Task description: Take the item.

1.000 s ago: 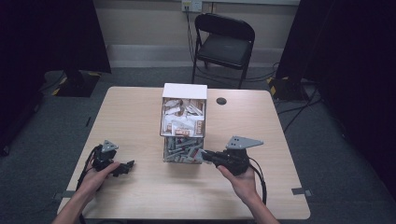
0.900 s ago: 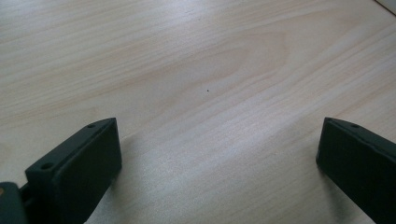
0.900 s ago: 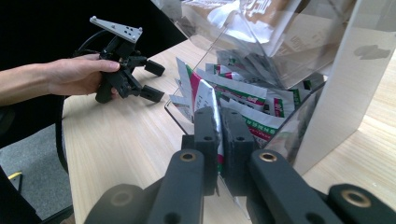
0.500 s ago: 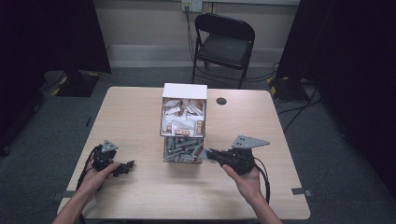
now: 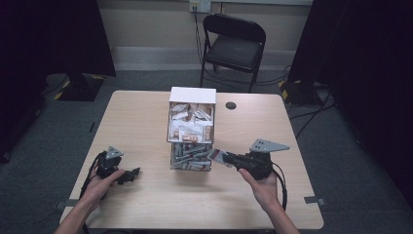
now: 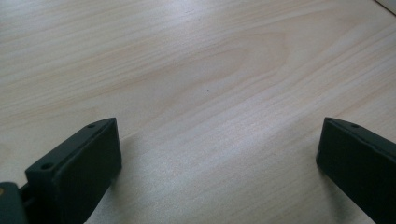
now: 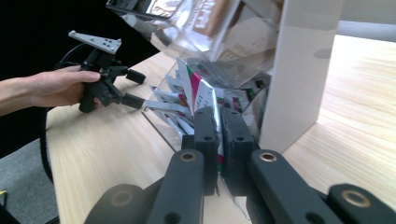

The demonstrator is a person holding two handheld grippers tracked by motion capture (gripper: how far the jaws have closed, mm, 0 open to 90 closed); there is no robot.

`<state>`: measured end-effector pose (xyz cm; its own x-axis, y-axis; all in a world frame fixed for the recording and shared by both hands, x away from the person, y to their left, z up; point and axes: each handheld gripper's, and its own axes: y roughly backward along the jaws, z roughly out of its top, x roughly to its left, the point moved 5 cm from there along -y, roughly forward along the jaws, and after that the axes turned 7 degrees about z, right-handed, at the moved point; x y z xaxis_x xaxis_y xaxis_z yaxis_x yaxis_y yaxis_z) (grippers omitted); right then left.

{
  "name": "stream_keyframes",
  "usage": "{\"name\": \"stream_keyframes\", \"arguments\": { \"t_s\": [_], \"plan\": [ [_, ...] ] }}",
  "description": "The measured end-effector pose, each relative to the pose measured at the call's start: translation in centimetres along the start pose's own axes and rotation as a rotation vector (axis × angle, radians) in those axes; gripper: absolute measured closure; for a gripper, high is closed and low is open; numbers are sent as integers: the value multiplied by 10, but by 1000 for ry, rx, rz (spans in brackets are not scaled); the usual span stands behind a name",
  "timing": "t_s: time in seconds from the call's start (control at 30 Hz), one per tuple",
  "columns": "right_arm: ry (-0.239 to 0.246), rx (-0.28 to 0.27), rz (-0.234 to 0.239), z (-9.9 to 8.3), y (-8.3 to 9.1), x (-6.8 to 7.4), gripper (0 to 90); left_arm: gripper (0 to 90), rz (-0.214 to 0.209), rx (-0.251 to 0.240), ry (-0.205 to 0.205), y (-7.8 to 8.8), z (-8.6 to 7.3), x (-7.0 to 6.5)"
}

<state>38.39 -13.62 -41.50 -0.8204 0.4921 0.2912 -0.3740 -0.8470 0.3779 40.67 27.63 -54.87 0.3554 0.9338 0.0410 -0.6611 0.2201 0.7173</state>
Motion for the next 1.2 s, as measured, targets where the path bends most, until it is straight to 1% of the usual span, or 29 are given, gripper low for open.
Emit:
{"name": "stream_keyframes", "arguments": {
  "t_s": [0.4,0.57,0.7,0.83,1.03,1.2],
  "plan": [
    [-12,-26,-42,8,13,-15,862,0,0,0,0,0,0,0],
    [-22,-32,-60,11,15,-23,861,0,0,0,0,0,0,0],
    [-29,-30,-79,13,12,-32,861,0,0,0,0,0,0,0],
    [-48,-25,-102,12,7,-44,861,0,0,0,0,0,0,0],
    [-73,-23,-114,11,0,-57,861,0,0,0,1,0,0,0],
    [-91,-5,-134,6,-8,-69,861,0,0,0,0,0,0,0]
  ]
}}
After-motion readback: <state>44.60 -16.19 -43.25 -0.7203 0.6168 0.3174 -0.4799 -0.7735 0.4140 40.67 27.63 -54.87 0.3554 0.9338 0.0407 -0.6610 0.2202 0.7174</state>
